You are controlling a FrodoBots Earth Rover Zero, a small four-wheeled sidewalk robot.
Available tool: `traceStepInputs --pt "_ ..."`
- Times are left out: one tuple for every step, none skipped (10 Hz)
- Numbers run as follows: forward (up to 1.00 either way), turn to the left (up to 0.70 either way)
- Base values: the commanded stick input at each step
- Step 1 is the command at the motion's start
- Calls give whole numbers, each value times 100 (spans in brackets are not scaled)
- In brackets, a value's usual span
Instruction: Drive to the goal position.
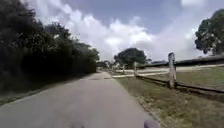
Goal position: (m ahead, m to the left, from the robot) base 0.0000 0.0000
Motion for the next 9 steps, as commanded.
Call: traceStepInputs --pt "85 0" --pt "85 0" --pt "85 0" --pt "85 0" --pt "85 0" --pt "85 0" --pt "85 0" --pt "85 0" --pt "85 0"
